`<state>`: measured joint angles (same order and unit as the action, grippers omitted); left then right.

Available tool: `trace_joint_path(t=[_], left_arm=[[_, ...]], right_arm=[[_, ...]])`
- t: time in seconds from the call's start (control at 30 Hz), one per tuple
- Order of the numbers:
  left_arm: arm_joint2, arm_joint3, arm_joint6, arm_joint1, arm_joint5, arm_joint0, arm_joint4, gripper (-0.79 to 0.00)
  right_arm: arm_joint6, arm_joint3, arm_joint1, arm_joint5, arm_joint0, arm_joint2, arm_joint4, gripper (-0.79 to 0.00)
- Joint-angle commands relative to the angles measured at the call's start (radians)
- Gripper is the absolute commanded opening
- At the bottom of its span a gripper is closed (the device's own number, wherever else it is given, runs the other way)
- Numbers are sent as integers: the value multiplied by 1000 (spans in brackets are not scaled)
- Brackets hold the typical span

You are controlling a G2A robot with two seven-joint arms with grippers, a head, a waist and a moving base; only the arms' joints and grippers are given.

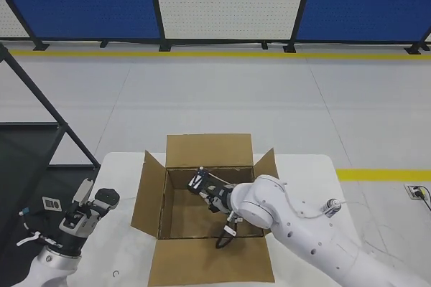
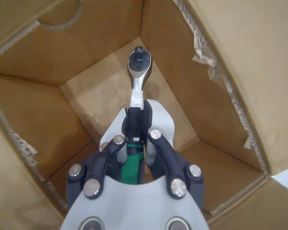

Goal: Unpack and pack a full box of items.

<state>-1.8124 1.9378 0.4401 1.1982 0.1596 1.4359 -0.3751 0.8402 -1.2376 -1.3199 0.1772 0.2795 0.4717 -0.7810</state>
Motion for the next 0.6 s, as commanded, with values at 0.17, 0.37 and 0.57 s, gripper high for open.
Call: trace_joint_path(t=[0.17,0.37,0.57], left_arm=[[0,0,0,0,0,0,0,0],[0,0,0,0,0,0,0,0],[0,0,0,0,0,0,0,0]], right_arm=[[-59,220,-77,78,-39,-45,66,-785],[-101,373,-150,120,-74,-86,75,-785],[-76,481,-221,93,-97,-128,47,-785]])
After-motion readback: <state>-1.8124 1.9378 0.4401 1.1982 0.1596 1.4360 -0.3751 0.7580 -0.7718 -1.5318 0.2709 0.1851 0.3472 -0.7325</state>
